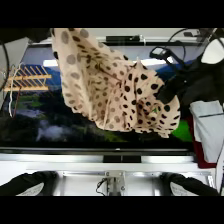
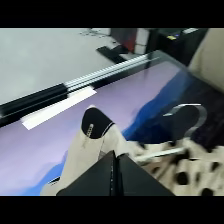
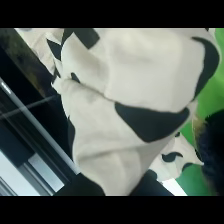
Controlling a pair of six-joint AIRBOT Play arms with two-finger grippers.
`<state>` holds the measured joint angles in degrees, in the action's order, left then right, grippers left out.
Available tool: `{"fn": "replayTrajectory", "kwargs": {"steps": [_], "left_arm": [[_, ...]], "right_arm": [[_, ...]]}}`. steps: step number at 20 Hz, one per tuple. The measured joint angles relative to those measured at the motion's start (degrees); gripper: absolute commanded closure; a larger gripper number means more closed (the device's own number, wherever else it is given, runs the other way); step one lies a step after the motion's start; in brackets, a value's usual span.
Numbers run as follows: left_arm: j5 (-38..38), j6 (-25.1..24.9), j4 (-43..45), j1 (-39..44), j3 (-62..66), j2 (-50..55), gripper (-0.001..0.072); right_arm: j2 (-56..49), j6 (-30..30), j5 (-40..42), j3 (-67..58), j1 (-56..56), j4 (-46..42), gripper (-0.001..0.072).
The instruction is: Fold the shirts.
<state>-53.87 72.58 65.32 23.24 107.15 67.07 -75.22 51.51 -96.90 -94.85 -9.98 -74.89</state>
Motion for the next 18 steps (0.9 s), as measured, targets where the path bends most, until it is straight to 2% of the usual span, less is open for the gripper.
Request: {"fn": "replayTrajectory", "kwargs": {"steps": [6,12,15,18], "left_arm": [[-0.39,-1.97,0.48,5.99,0.02,-0.24,0.0664],[-3.39,-2.12,7.91,6.88,0.04,-0.52,0.0663],[-3.91,-1.81,4.33,7.65,0.02,-0.24,0.0663],[-7.08,-2.47,0.35,10.21,0.04,-0.02,0.0665]], "right_arm": [[-0.55,2.99,5.38,0.0,-4.39,3.3,0.0663],[-0.31,3.78,1.36,0.0,-5.62,9.44,0.0665],[-0.79,3.78,1.77,0.0,-7.5,10.67,0.0665],[-1.36,3.8,6.38,-0.04,-9.4,11.21,0.0666]]}}
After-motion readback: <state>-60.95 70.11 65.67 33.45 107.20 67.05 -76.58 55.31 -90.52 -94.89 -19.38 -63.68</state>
